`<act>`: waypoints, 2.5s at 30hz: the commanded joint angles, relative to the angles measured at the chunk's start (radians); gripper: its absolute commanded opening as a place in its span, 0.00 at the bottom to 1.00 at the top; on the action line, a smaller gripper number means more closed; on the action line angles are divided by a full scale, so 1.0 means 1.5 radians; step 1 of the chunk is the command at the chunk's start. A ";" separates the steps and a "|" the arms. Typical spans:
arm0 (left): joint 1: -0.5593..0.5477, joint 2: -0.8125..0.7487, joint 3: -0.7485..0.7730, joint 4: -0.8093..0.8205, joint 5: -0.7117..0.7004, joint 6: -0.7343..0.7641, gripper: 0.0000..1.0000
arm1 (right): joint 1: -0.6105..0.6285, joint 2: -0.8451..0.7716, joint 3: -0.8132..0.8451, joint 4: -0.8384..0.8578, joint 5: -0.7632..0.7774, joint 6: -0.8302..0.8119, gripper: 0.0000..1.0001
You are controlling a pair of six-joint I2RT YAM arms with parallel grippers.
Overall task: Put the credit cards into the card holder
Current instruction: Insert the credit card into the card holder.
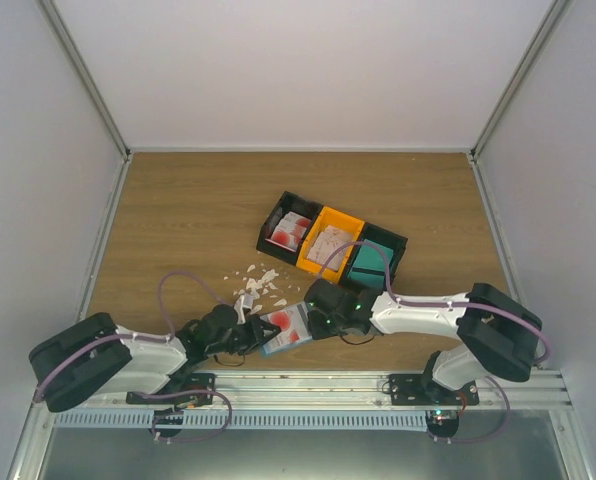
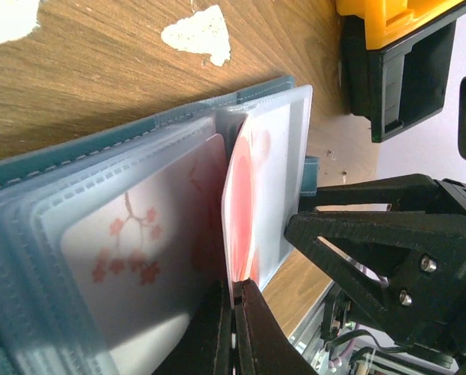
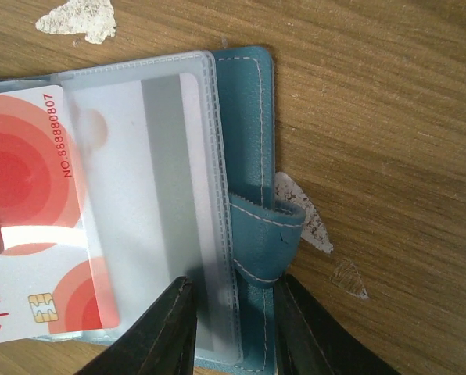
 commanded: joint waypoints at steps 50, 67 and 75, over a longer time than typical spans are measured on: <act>-0.032 0.176 0.067 0.000 -0.007 0.065 0.35 | 0.008 -0.005 -0.060 0.002 -0.035 0.020 0.22; -0.041 0.218 0.161 -0.110 0.010 0.154 0.43 | 0.005 -0.024 -0.060 0.049 -0.068 0.002 0.37; -0.041 0.239 0.211 -0.178 0.015 0.217 0.44 | 0.005 -0.030 -0.052 0.023 -0.038 0.005 0.37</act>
